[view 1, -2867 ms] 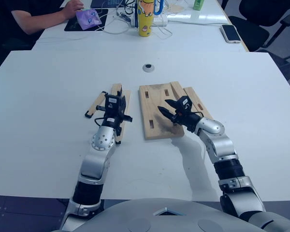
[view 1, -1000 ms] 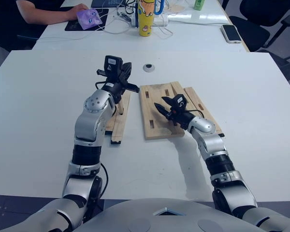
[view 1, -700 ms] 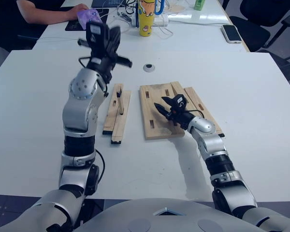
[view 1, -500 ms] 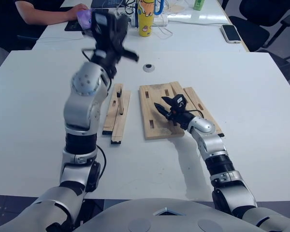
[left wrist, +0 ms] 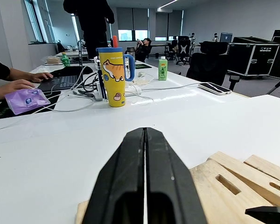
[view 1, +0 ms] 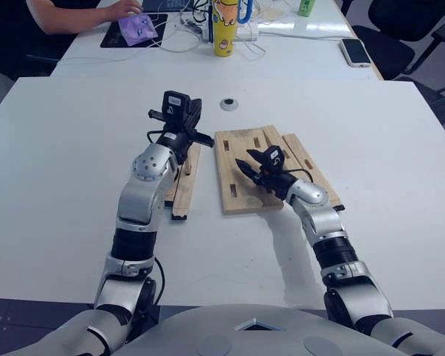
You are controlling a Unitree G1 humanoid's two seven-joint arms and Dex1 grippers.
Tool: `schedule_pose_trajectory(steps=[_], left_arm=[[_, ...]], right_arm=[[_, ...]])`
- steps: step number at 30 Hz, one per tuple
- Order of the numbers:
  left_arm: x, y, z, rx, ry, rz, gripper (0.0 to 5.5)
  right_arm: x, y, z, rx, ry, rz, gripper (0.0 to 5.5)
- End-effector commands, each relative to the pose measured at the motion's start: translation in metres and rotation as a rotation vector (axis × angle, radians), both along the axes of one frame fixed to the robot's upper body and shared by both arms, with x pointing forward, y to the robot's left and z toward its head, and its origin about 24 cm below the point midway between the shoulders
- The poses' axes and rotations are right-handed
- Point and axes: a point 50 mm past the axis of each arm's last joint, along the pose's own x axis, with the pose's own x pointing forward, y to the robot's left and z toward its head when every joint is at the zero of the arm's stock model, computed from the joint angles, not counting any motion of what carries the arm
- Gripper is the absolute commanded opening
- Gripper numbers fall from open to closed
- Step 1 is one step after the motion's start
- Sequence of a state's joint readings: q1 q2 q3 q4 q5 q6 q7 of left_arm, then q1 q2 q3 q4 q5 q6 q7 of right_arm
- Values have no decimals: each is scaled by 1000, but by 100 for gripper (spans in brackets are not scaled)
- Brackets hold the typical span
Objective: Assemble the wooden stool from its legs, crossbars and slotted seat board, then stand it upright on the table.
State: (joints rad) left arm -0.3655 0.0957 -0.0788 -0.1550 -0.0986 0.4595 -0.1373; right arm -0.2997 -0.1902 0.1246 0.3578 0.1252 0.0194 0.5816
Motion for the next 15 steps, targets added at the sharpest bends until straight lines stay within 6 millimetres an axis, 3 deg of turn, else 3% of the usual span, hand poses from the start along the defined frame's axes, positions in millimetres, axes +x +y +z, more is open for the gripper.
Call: schedule_pose_trajectory(steps=[1, 6, 10, 15], left_arm=[[-5, 12, 21, 21, -129, 74, 2], [-28, 24, 39, 34, -231, 94, 68], [-54, 33, 30, 13, -191, 89, 134], [-72, 30, 16, -30, -113, 78, 214]], right_arm=[[2, -2, 3, -12, -16, -4, 222], [2, -5, 4, -9, -23, -18, 222], [1, -8, 4, -8, -26, -32, 222], [-3, -12, 3, -13, -19, -40, 222]])
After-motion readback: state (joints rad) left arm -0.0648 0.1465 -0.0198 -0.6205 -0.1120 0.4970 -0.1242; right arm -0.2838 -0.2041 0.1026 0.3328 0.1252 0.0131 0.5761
